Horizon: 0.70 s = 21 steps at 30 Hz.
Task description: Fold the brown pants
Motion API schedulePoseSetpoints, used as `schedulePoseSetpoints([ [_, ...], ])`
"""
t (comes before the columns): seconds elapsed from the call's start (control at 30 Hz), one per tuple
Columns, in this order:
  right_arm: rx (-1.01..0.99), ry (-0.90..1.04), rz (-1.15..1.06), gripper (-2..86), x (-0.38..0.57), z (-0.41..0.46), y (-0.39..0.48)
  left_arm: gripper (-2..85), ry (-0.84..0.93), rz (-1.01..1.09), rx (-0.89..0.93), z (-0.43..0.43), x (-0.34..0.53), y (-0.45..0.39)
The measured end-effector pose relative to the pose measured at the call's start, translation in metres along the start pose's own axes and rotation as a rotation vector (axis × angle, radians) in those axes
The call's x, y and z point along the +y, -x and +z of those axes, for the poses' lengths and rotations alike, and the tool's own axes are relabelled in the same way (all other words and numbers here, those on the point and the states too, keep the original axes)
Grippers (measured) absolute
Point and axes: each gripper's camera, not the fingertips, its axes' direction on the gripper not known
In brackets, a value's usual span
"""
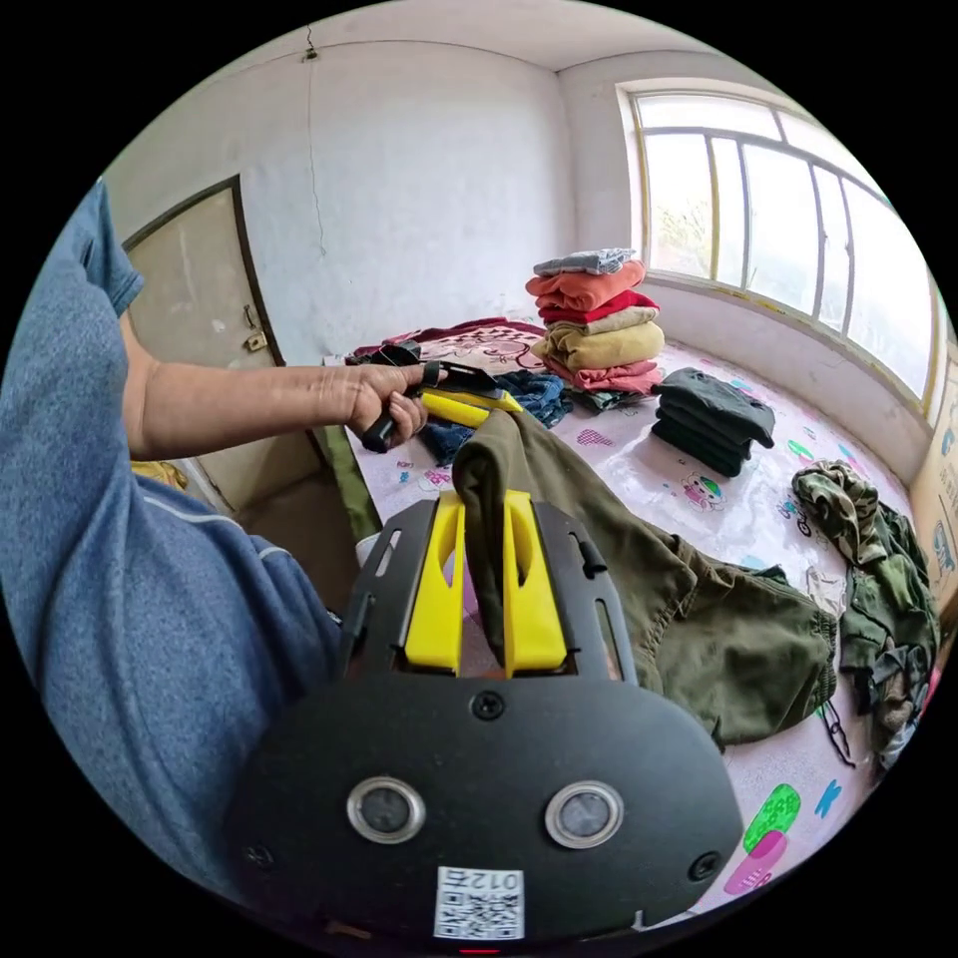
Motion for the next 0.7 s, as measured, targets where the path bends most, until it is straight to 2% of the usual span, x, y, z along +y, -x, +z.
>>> schedulePoseSetpoints([
  [0.13,-0.002,-0.058,0.053,6.3,0.019,-0.027,-0.026,4.4,-0.034,0.005,0.03,0.013,0.012,-0.028],
  [0.23,-0.012,-0.132,0.145,6.3,0.038,-0.059,-0.061,4.4,-0.053,-0.007,0.119,0.036,0.021,-0.059],
  [0.43,-0.088,-0.249,0.238,6.0,0.079,-0.11,-0.139,4.8,-0.069,0.073,0.154,0.103,0.028,-0.138],
  [0.57,-0.168,-0.248,0.24,5.6,0.108,-0.123,-0.172,2.7,-0.03,0.171,0.022,0.117,0.031,-0.171],
  [0.63,-0.196,-0.225,0.215,5.2,0.117,-0.124,-0.178,1.7,-0.115,0.243,-0.081,0.103,0.031,-0.19],
  [0.67,-0.215,-0.21,0.199,5.1,0.122,-0.124,-0.181,1.3,-0.14,0.334,-0.159,0.099,0.026,-0.21],
  [0.7,-0.234,-0.193,0.179,5.0,0.127,-0.123,-0.181,1.0,-0.093,0.441,-0.221,0.108,0.017,-0.236],
])
